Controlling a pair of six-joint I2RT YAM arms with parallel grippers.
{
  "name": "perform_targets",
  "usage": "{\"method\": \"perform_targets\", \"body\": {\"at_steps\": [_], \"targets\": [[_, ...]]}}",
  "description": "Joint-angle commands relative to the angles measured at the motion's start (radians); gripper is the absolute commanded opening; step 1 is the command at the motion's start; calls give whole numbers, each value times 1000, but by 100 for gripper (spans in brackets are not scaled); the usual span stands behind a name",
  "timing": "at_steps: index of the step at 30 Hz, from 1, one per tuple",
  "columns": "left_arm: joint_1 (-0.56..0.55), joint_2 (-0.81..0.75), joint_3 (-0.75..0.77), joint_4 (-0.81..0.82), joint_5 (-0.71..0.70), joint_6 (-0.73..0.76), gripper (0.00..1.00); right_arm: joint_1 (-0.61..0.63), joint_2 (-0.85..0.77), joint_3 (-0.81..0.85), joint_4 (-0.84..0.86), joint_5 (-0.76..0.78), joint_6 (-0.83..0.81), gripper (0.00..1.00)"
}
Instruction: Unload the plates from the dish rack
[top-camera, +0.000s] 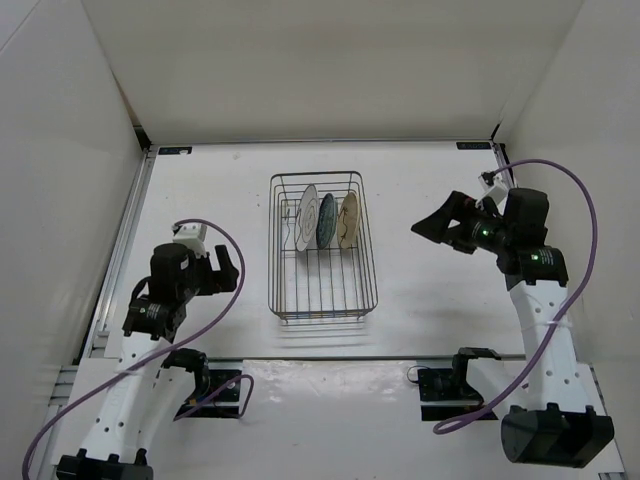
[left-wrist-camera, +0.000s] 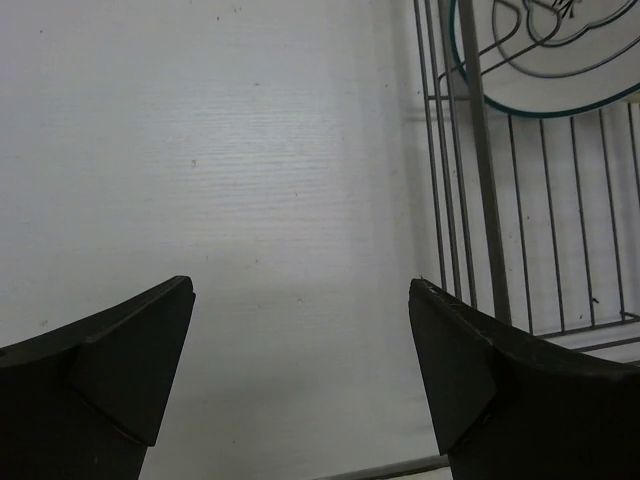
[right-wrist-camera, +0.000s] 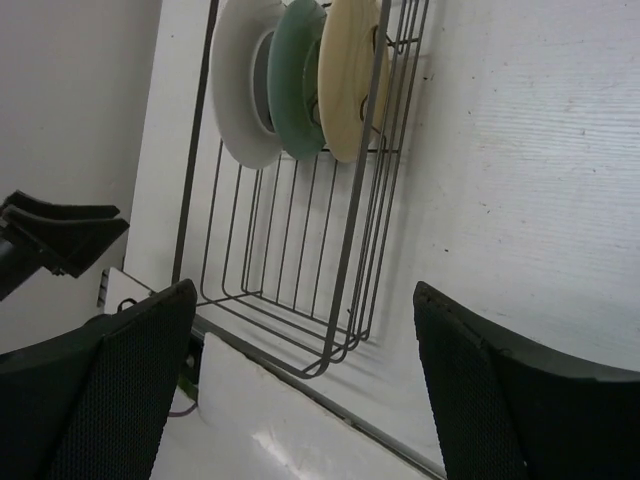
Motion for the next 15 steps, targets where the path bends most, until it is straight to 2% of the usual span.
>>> {"method": "perform_targets", "body": {"at_steps": [1,3,5,7,8,9,11,12,13,15], "targets": [[-6,10,11,-7,-2,24,99,-2,41,57,-73,94,28,90],[-6,30,21,-52,-4,8,99,-2,63,77,-91,141,44,90],[-22,30,21,-78,-25,-1,99,-2,115,93,-90,45,50,90],[-36,28,18,-74,-32,-4,99,4,129,32,101,-107,120,90],[-47,25,18,-75,-32,-4,99,16,136,-19,258,-177,154,90],[-47,28,19,-72,-30,-6,99,22,149,-33,375,-176,218,89],[-55,27,18,-73,-27,-1,99,70,191,29,355,-123,197,90],[-59,28,18,-73,-27,-1,99,123,227,60,280,-54,140,90],[-62,28,18,-73,-27,-1,99,140,241,109,252,-28,125,83],[-70,30,18,-80,-24,-1,99,206,270,151,235,108,99,75]]}}
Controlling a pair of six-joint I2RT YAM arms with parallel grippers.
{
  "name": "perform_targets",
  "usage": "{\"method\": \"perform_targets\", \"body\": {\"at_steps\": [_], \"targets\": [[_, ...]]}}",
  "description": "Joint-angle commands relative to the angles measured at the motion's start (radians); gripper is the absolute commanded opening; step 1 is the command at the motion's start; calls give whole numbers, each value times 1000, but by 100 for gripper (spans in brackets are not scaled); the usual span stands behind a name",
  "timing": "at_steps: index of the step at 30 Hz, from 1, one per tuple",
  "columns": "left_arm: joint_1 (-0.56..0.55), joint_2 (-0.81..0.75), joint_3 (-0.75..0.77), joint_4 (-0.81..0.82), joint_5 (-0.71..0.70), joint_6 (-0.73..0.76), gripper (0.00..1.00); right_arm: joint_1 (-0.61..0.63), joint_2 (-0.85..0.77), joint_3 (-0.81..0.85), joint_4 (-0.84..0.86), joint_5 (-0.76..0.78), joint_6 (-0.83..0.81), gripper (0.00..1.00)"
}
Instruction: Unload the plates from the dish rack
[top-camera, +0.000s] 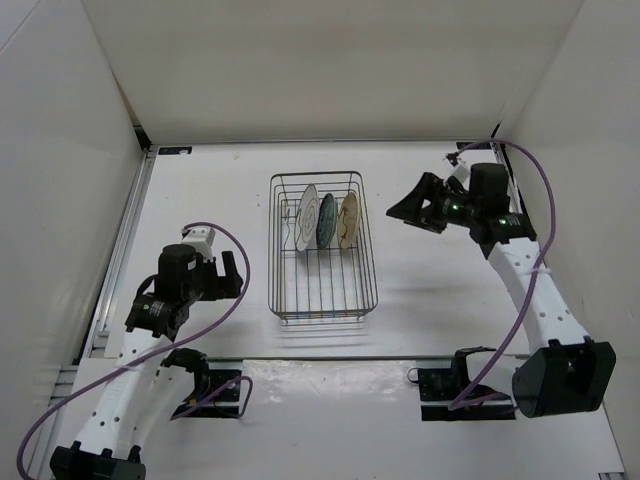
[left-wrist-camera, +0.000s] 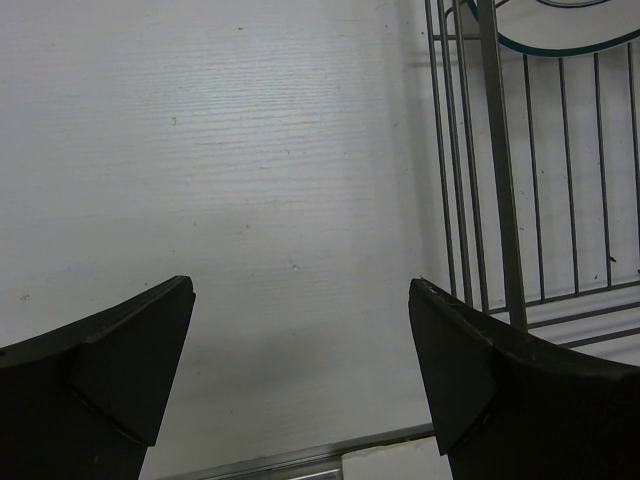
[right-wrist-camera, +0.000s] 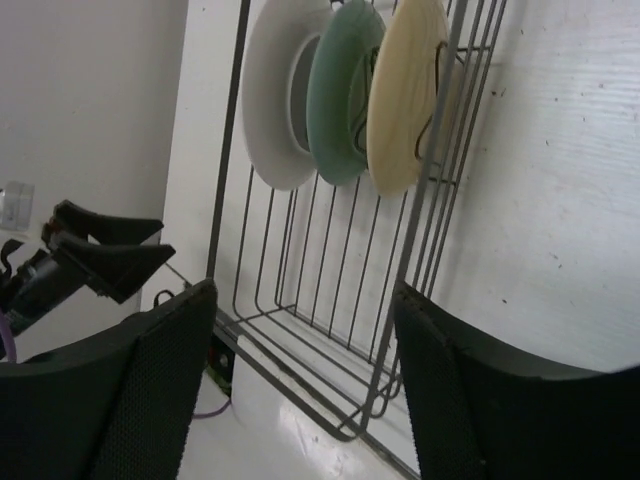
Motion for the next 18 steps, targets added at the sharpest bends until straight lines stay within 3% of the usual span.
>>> {"method": "perform_targets", "body": {"at_steps": [1,6,11,18], "targets": [[-12,-9,21,-6,-5,2,99,82,21,119,36,185,-40,72],[-15,-4,22,-7,11,2,99,214,171,223,-7,353,-87,64],[-15,-8,22,-9,2,5,99,326,305,314,-42,547,-127,62],[-12,-6,17,-9,-1,6,99,392,510,467,-124,730,-170,58]]}}
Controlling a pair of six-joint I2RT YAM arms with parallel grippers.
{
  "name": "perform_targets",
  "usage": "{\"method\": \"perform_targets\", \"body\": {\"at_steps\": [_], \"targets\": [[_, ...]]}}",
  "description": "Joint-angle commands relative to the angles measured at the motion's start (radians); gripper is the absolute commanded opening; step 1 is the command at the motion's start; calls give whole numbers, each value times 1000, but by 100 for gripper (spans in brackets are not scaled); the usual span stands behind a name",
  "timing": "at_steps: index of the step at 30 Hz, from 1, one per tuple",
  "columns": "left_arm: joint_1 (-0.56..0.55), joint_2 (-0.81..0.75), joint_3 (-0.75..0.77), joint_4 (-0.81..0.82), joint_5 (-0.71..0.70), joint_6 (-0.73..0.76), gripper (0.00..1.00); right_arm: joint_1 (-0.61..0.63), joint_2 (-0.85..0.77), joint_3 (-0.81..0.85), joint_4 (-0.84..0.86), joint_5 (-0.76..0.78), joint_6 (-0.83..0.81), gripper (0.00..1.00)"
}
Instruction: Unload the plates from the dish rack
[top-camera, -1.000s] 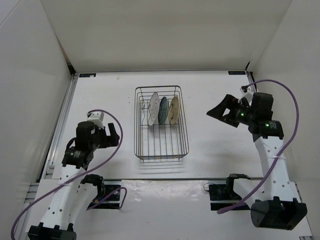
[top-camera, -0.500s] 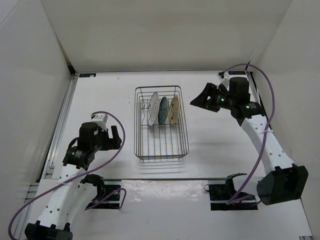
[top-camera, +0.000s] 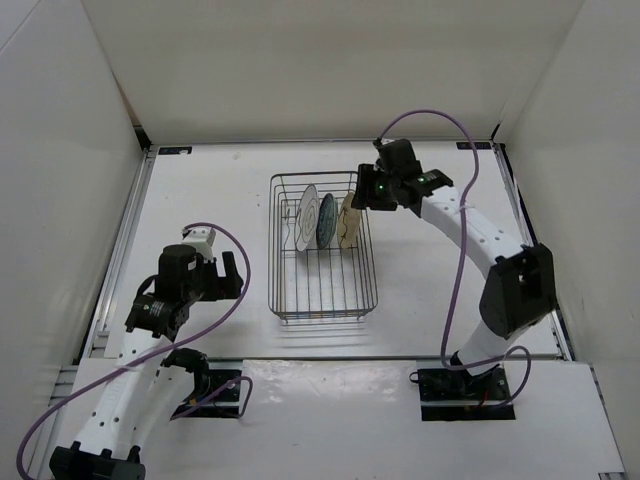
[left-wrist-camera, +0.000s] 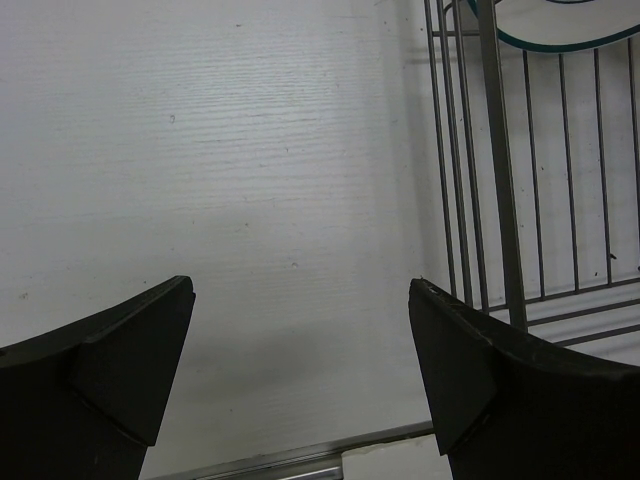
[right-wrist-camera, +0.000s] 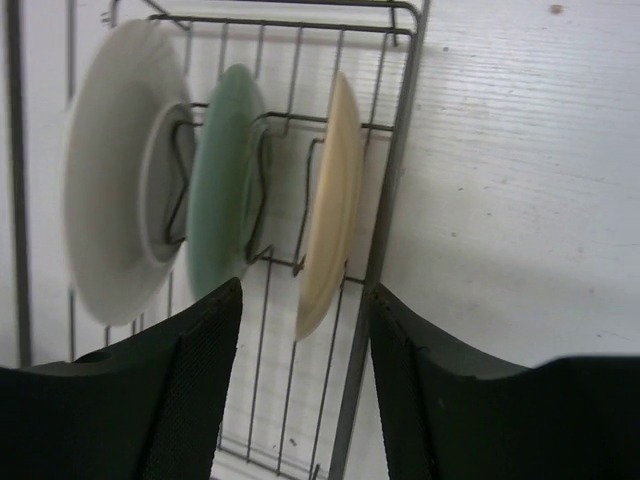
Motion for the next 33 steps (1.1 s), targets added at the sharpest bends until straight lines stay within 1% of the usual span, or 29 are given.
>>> {"method": "perform_targets", "body": {"at_steps": [1,8,12,14,19,23,24,29,33], "targets": [[-6,-3,18,-3,-1,3,99,26,45,87,-53,170,-36,56],[-4,14,22,-1,22,4,99,63,154,148,-62,238,-25,51],[-6,15,20,-3,26,4,99,73,236,242,-115,243,-19,48],[-3,17,20,-3,28,4,99,78,256,250,-123,247,-13,44],[-4,20,20,2,34,4,99,84,279,262,-120,241,2,34],[-3,17,23,0,37,4,99,86,305,302,-142,240,15,24],[-3,17,22,2,35,4,99,89,311,322,-154,238,18,24],[-4,23,20,0,37,7,99,90,316,415,-204,256,21,16],[-4,25,18,0,38,6,99,87,291,498,-243,270,10,14]]}}
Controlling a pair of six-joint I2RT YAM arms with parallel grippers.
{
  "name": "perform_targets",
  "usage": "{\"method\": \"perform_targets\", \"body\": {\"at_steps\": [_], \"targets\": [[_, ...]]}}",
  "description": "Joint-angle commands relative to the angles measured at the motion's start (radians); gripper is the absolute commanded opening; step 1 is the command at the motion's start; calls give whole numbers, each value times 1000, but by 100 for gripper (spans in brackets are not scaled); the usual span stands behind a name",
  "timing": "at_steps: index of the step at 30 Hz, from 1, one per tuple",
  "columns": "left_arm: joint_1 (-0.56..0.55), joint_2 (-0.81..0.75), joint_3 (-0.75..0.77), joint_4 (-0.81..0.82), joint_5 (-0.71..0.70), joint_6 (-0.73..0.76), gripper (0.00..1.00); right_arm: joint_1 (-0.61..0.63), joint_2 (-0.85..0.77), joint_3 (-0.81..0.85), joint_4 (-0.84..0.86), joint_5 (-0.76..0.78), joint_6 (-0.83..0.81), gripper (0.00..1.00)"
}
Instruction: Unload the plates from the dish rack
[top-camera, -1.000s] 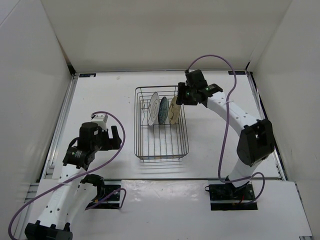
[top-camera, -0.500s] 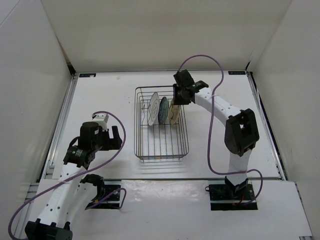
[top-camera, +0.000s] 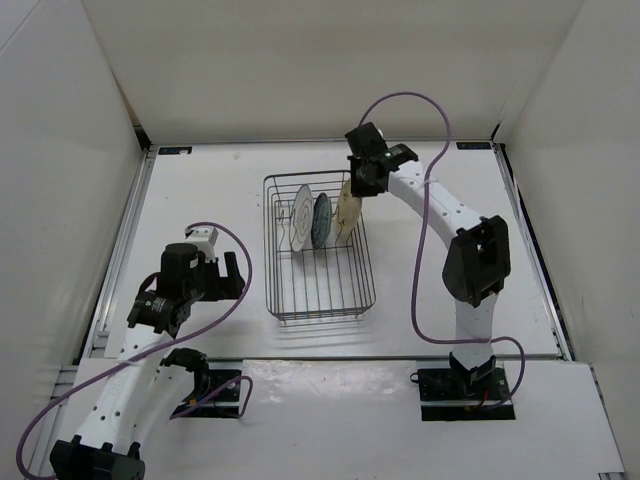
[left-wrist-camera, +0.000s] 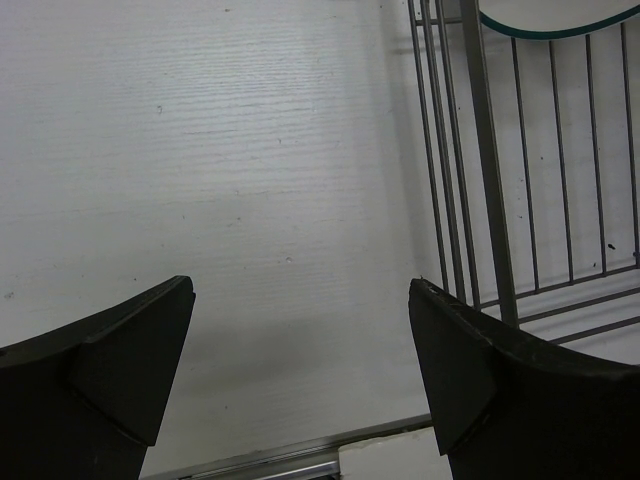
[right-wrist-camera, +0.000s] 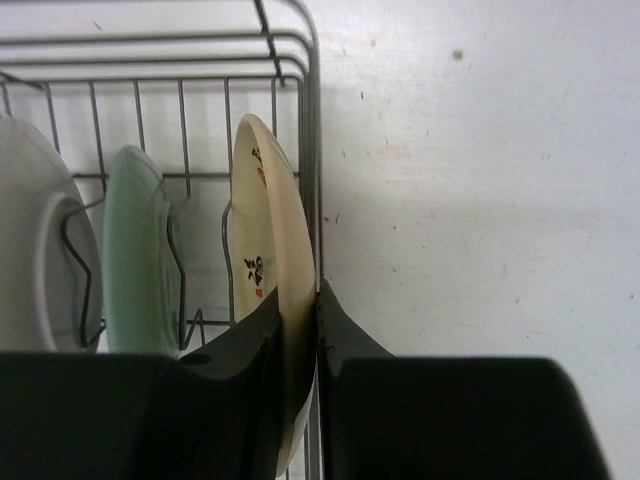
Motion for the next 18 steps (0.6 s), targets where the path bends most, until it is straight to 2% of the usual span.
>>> {"method": "perform_targets", "body": {"at_steps": [1,6,9,12,13,14,15,17,18], "targets": [[-3,-2,18,1,16,6,99,9,-47,140,23,-13,10,14],[-3,1,17,1,13,6,99,9,-90,219,-19,49,-43,14],[-3,7,17,-1,16,6,99,0,-159,222,-20,174,-72,14],[-3,10,18,-6,16,6,99,-14,-273,100,45,301,-68,10],[-4,10,20,-1,13,7,99,-33,-327,-40,62,309,-59,8],[-3,9,18,-4,12,6,99,-47,-381,-90,93,313,-37,4],[-4,7,17,-1,12,6,99,-91,-430,-244,134,294,-20,2],[-4,9,18,-3,12,7,99,-124,-470,-347,179,251,29,0],[-3,13,17,-1,10,7,99,-179,-519,-476,202,212,58,0]]}}
